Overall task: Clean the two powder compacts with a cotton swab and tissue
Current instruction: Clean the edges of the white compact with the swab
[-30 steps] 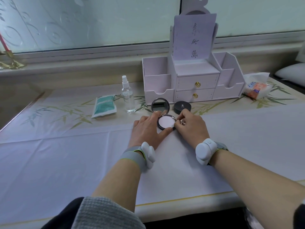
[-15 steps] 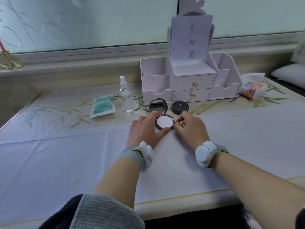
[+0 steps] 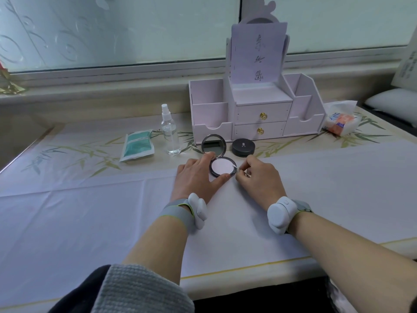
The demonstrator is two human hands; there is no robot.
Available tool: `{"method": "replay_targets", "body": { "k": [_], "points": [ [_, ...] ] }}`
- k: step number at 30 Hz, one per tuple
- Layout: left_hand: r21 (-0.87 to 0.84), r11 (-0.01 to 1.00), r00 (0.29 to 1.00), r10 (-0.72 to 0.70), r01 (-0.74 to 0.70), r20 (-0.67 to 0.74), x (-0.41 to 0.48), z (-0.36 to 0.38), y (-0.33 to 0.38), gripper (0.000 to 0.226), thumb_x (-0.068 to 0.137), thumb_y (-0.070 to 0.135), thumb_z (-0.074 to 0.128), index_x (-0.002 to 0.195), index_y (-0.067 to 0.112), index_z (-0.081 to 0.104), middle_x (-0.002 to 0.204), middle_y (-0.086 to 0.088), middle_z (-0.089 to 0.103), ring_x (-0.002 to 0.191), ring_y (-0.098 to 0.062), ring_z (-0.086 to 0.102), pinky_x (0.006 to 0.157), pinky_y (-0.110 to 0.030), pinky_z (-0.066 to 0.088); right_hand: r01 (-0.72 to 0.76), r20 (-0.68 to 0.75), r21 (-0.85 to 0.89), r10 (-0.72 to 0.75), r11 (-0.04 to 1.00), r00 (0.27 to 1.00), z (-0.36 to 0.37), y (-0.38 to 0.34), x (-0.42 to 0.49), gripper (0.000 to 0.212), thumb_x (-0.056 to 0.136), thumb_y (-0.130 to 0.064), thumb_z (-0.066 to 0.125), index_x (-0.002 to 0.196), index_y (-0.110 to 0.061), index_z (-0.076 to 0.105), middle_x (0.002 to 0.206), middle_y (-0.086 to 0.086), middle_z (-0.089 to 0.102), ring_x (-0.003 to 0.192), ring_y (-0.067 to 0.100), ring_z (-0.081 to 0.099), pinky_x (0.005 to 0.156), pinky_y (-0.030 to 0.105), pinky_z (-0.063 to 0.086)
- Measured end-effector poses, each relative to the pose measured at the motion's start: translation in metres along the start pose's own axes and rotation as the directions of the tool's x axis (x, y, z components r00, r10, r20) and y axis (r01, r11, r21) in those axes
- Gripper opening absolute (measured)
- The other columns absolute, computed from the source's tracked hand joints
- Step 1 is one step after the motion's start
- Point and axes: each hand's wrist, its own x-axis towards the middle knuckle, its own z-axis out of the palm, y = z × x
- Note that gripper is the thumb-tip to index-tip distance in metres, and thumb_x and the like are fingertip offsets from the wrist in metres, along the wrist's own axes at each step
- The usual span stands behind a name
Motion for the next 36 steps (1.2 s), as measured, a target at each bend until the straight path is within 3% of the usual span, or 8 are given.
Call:
{"method": "replay_targets", "body": {
  "k": [16, 36],
  "points": [
    [0.0, 1.0, 1.0, -0.003, 0.003, 0.001, 0.0, 0.0, 0.0, 0.068, 0.086, 0.07, 0.055, 0.142, 0.035, 0.039, 0.137, 0.014, 0.058, 0.13, -0.016, 0.044, 0.103, -0.035, 0.029, 0.024, 0.016, -0.015, -0.024, 1.0, 1.0, -0.003, 0.0, -0.007, 0.008, 0.086, -0.027, 0.059, 0.084, -0.019, 0.056, 0.068, -0.001, 0.06, 0.068, 0.025, 0.054, 0.063, 0.034, 0.047],
    [-0.019, 1.0, 1.0, -0.005, 0.005, 0.006, -0.001, 0.0, 0.0, 0.068, 0.085, 0.069, 0.057, 0.14, 0.034, 0.041, 0.134, 0.014, 0.059, 0.129, -0.017, 0.046, 0.102, -0.035, 0.029, 0.029, 0.094, 0.101, -0.039, 0.994, 0.995, -0.006, 0.001, -0.012, 0.006, 0.082, -0.024, 0.062, 0.08, -0.022, 0.056, 0.057, -0.006, 0.053, 0.064, 0.022, 0.052, 0.066, 0.038, 0.049]
  ]
}}
